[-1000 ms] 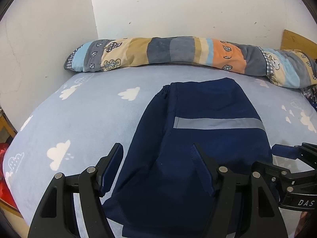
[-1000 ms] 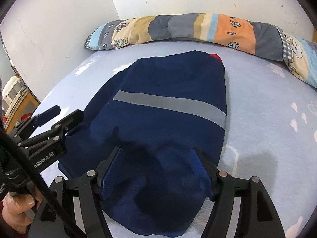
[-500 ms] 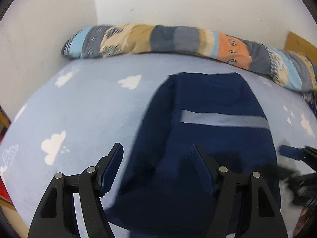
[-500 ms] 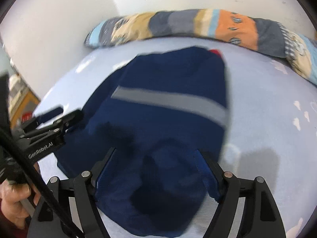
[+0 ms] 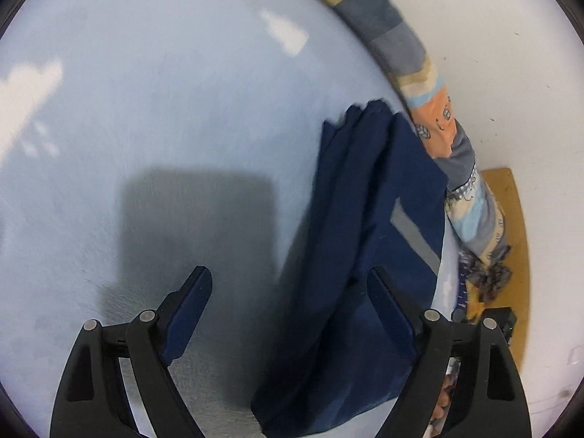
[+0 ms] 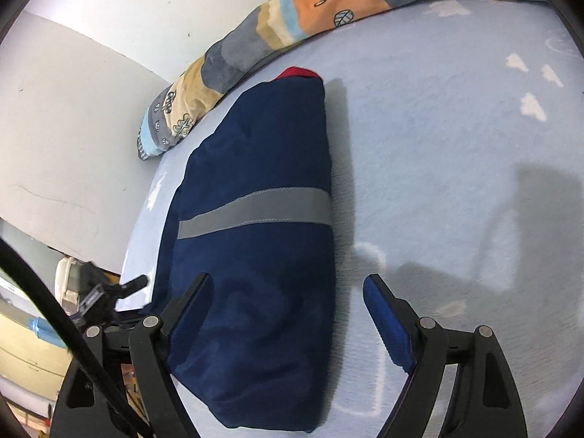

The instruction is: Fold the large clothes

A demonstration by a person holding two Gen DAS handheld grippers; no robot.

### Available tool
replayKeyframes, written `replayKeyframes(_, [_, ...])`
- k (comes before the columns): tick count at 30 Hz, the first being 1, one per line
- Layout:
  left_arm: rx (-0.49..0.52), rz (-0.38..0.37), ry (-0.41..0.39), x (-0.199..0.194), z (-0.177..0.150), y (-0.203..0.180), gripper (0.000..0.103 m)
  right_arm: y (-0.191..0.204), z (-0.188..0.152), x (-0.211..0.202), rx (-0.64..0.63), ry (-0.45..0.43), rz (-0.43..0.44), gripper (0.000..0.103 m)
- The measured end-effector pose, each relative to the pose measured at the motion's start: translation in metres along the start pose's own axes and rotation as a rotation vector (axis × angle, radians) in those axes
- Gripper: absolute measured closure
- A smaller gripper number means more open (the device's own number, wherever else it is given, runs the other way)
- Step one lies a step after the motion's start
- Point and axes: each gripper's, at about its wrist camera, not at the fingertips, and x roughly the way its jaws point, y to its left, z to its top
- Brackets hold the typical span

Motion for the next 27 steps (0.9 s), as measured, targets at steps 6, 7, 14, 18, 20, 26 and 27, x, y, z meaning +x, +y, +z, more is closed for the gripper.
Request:
replayKeyframes(6, [0.014,-0.15,0.074,0.016,0.001,-0.002,0.017,0.006,-0.002,0.008,-0.025,0.032,-0.004,0.015])
replayKeyframes(7, [0.024,-0.168,0.086,0.019,0.0,-0.007,0.017,0.006,-0.002,0.01,-0.025,0.037,-0.005,0.015])
replayKeyframes(14, [0.193,-0.098,0.176,0.055,-0.015,-0.048,0.017,0.0,-0.002,0.025,-0.011,0.08,-0.012,0.014])
replayKeyframes(18, [0.168,-0.144,0.181,0.064,-0.013,-0.05,0.017,-0.006,0.0,0.037,0.007,0.102,-0.013,0.013])
replayKeyframes(20, [0.137,-0.187,0.179,0.068,-0.01,-0.047,0.017,-0.008,0.003,0.044,0.021,0.108,0.016,0.007])
replayKeyframes(26, [0.092,-0.26,0.191,0.085,-0.007,-0.054,0.017,0.011,0.016,0.074,-0.024,0.111,0.107,0.0])
replayKeyframes(27, [0.091,-0.26,0.19,0.087,-0.007,-0.057,0.017,0.017,0.018,0.08,-0.063,0.109,0.097,0.0])
